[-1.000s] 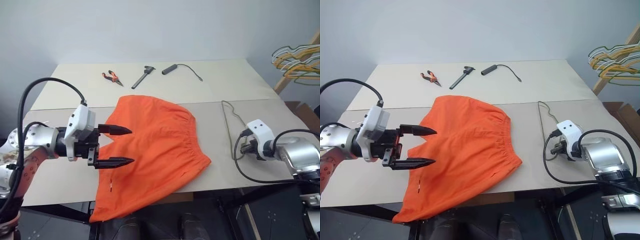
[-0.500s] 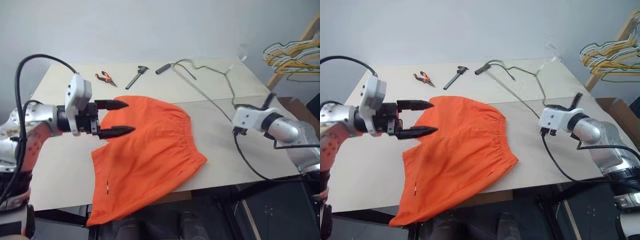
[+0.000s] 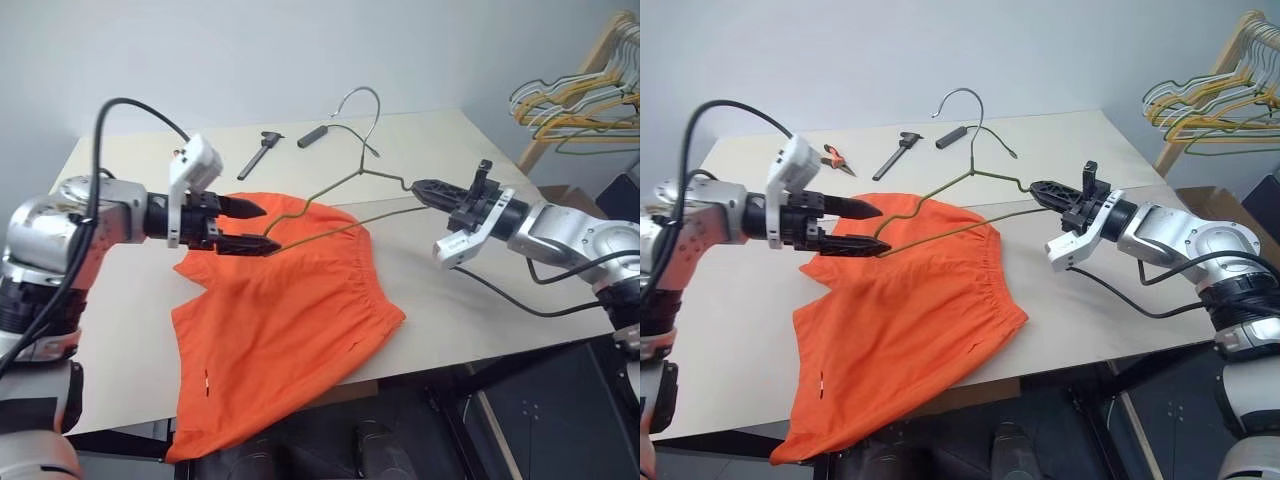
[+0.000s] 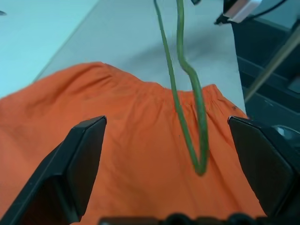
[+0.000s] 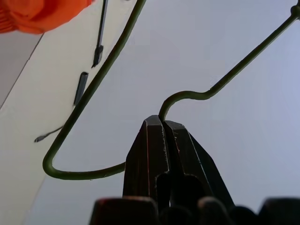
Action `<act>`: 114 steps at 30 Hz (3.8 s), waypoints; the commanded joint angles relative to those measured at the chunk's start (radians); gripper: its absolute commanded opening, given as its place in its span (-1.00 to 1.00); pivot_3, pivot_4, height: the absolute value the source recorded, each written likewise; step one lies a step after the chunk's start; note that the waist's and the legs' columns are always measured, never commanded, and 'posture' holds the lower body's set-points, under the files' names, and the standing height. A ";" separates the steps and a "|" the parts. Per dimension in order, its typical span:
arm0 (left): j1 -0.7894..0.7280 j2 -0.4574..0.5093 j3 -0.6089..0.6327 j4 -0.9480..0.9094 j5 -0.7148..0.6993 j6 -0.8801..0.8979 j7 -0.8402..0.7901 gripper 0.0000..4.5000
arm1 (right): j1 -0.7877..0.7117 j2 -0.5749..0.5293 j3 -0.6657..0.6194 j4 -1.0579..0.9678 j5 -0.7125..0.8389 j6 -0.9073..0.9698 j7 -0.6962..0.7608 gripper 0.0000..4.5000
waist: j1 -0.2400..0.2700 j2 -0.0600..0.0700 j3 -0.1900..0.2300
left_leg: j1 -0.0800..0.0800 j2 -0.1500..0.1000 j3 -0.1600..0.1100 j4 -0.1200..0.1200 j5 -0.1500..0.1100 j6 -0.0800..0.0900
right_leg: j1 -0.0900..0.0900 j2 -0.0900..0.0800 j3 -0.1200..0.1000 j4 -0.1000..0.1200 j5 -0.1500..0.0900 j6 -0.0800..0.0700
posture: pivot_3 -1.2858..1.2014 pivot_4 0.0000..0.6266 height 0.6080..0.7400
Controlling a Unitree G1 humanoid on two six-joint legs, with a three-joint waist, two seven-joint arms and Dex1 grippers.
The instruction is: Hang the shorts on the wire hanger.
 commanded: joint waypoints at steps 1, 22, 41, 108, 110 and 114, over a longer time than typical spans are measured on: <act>-0.048 -0.030 -0.040 0.002 0.037 0.000 -0.020 1.00 | -0.041 0.007 -0.021 -0.015 0.002 -0.011 -0.001 -0.99 | 0.000 0.000 0.000 | 0.000 0.000 0.000 0.000 0.000 0.000 | 0.000 0.000 0.000 0.000 0.000 0.000 | -0.05 -0.90 1.00; -0.042 -0.090 -0.090 -0.006 0.159 0.051 0.036 -0.53 | -0.046 0.027 -0.048 -0.043 0.019 0.027 0.070 -1.00 | -0.003 0.000 0.000 | 0.000 0.000 0.000 0.001 0.000 0.000 | 0.000 0.000 0.001 0.001 0.000 0.000 | -0.05 -0.88 1.00; 0.009 -0.018 -0.073 0.029 0.254 -0.096 0.020 -1.00 | -0.003 -0.063 -0.049 -0.018 0.529 -0.172 0.408 0.38 | -0.006 0.000 -0.001 | 0.001 0.000 -0.001 0.002 0.000 0.001 | 0.001 0.000 0.001 0.001 0.000 0.000 | -0.04 -0.94 1.00; 0.350 -0.085 0.367 -0.239 -0.006 -0.277 0.034 0.99 | 0.510 -0.067 -0.540 -0.567 1.405 2.016 1.392 -1.00 | 0.084 0.003 -0.029 | -0.012 0.002 -0.003 0.026 -0.014 0.019 | -0.001 0.000 -0.003 0.006 0.004 0.002 | 0.02 -0.78 1.00; 0.375 -0.115 0.389 -0.288 -0.054 -0.278 0.051 0.99 | 0.515 -0.052 -0.575 -0.527 1.436 2.111 1.349 -1.00 | 0.087 0.003 -0.029 | -0.005 0.002 -0.003 0.026 -0.018 0.019 | 0.005 0.000 -0.003 0.006 0.004 0.002 | 0.02 -0.77 1.00; 0.406 -0.102 0.389 -0.328 -0.106 -0.246 0.049 0.99 | 0.529 -0.049 -0.585 -0.490 1.469 2.191 1.298 -1.00 | 0.086 0.003 -0.029 | -0.003 0.002 -0.003 0.026 -0.018 0.019 | 0.007 0.000 -0.002 0.005 0.004 0.002 | 0.00 -0.74 1.00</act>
